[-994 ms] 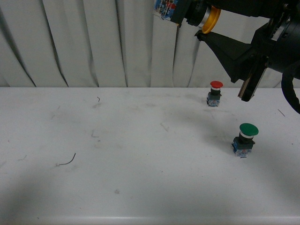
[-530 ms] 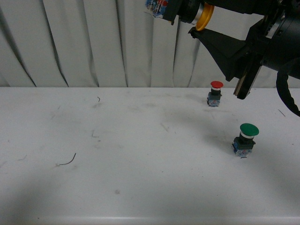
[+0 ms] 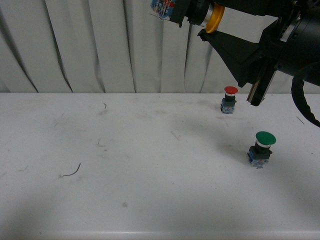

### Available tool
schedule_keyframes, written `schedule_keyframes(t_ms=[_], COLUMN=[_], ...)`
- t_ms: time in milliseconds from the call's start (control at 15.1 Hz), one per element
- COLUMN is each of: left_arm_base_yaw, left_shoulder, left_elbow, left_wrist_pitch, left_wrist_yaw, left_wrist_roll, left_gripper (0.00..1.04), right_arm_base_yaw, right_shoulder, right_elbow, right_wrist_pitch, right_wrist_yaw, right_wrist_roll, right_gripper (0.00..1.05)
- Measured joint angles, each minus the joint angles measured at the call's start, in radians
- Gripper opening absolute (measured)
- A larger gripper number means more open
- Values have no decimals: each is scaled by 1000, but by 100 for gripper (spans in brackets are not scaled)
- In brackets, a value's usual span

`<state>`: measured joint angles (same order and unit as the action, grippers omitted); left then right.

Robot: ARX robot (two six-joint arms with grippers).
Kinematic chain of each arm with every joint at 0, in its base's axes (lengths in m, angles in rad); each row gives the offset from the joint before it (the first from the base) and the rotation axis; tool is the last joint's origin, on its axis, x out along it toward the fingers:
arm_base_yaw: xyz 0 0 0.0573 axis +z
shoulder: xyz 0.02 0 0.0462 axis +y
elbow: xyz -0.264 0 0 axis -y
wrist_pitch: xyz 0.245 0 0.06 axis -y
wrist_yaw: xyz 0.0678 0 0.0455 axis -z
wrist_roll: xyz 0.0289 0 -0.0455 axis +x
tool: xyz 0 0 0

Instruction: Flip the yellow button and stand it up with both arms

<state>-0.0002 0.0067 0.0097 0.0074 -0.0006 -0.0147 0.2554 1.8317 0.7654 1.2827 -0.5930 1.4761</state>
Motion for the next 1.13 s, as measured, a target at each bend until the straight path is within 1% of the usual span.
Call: schedule_keyframes(t_ms=[265,331,464,530,663,795,861,928,994,1127], left_arm_base_yaw=[0,0,0,0,0,0,0,0,0,0], left_shoulder=[2,2,2,2,2,2,2,2,2,2], left_elbow=[0,0,0,0,0,0,0,0,0,0], left_wrist_pitch=[-13,-12,-12,-11,-11,-11,-11,-11,-11,-11], left_wrist_yaw=[0,0,0,0,0,0,0,0,0,0], left_wrist_roll=[0,0,0,0,0,0,1,0,0,1], left_gripper=[2,10,34,47,70,94,100,98,98,98], right_arm_base_yaw=[0,0,-9,-26,-81,-154,-188,-222,-260,-324], right_shoulder=[-2,-2,-2,-2,-2,-15,-18,-13,13,88], right_elbow=[-2,-2,-2,0,34,85,135,179,232,314], right_wrist_pitch=[-2,0,0,-1,-2,-2,-88,-200,-324,-525], right_wrist_yaw=[3,3,-18,-36,-50,-31,10,63,137,261], right_wrist_roll=[-3,-4,-48,-106,-274,-516,-692,-826,-1003,-1241], right_gripper=[35,35,35,35,35,35,35,35,35,35])
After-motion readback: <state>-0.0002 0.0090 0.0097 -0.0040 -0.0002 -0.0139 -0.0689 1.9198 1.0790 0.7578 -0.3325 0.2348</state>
